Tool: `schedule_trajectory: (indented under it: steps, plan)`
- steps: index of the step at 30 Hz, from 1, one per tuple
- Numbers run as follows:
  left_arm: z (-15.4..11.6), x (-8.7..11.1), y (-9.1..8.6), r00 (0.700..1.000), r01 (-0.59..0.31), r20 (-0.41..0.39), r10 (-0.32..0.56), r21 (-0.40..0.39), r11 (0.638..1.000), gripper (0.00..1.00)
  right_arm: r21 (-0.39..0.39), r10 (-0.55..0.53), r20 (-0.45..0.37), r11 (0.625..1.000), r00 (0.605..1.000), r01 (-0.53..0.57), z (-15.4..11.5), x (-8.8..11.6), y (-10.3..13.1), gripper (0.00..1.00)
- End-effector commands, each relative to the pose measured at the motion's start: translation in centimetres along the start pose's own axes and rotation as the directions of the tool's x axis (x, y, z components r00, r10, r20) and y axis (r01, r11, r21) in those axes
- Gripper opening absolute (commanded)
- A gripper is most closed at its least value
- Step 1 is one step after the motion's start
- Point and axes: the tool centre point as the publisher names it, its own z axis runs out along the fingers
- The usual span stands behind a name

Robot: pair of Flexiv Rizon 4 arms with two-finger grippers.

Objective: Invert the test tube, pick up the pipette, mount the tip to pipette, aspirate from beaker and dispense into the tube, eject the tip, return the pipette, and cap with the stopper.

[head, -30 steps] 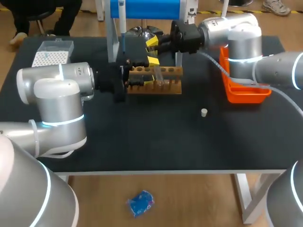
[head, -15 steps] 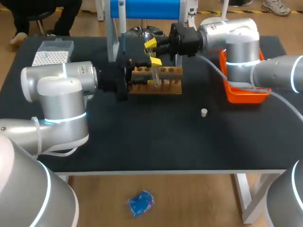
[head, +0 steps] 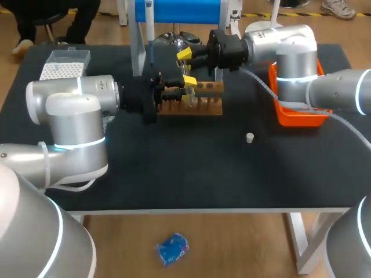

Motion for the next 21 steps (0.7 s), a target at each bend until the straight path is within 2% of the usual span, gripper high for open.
schedule_trajectory:
  steps: [1, 3, 6, 8, 9, 12, 13, 14, 15, 17, 21]
  plan:
    - [0.0, 0.1, 0.1, 1.0, 0.005, -0.003, -0.005, 0.018, 1.0, 0.35, 0.007, 0.002, -0.004, 1.0, 1.0, -0.002, 0.0, -0.2, 0.2, 0.0]
    - [0.1, 0.1, 0.0, 1.0, 0.008, -0.003, -0.008, 0.024, 1.0, 0.27, 0.008, 0.003, -0.005, 1.0, 1.0, -0.003, 0.0, -0.2, 0.2, 0.0]
    - [0.1, 0.1, -0.1, 1.0, 0.014, -0.005, -0.013, 0.034, 0.999, 0.2, 0.009, 0.002, -0.006, 1.0, 1.0, -0.002, 0.0, -0.2, 0.3, 0.0]
    - [0.1, 0.1, -0.1, 1.0, 0.015, -0.006, -0.015, 0.037, 0.999, 0.09, 0.009, 0.001, -0.006, 1.0, 1.0, -0.001, 0.0, -0.2, 0.3, 0.0]
    - [0.1, 0.1, -0.1, 1.0, 0.016, -0.006, -0.016, 0.038, 0.999, 0.0, 0.009, 0.0, -0.006, 1.0, 1.0, 0.0, 0.0, -0.2, 0.3, 0.0]
    - [0.1, 0.1, -0.2, 1.0, 0.022, -0.003, -0.022, 0.046, 0.999, 0.0, 0.009, 0.001, -0.011, 1.0, 1.0, -0.001, 0.1, -0.2, 0.3, 0.0]
    - [0.1, 0.1, -0.2, 1.0, 0.026, -0.002, -0.025, 0.049, 0.998, 0.0, 0.009, 0.002, -0.012, 1.0, 1.0, -0.002, 0.1, -0.1, 0.3, 0.44]
    - [0.1, 0.0, -0.3, 0.999, 0.036, 0.007, -0.037, 0.049, 0.998, 0.0, 0.009, 0.003, -0.013, 1.0, 1.0, -0.003, 0.1, -0.1, 0.3, 1.0]
    - [0.1, 0.0, -0.2, 0.999, 0.038, 0.008, -0.038, 0.049, 0.998, 0.0, 0.009, 0.003, -0.013, 1.0, 1.0, -0.003, 0.0, 0.0, 0.3, 1.0]
    - [0.0, -0.3, -0.3, 0.995, 0.091, 0.043, -0.094, 0.058, 0.994, 0.0, 0.007, -0.004, -0.005, 1.0, 1.0, 0.004, -0.2, 0.2, 0.2, 1.0]
    - [-0.5, -0.7, 0.0, 0.995, 0.098, 0.026, -0.099, 0.045, 0.994, 0.0, -0.002, -0.011, 0.032, 1.0, 0.999, 0.011, -1.2, 0.4, -0.2, 1.0]
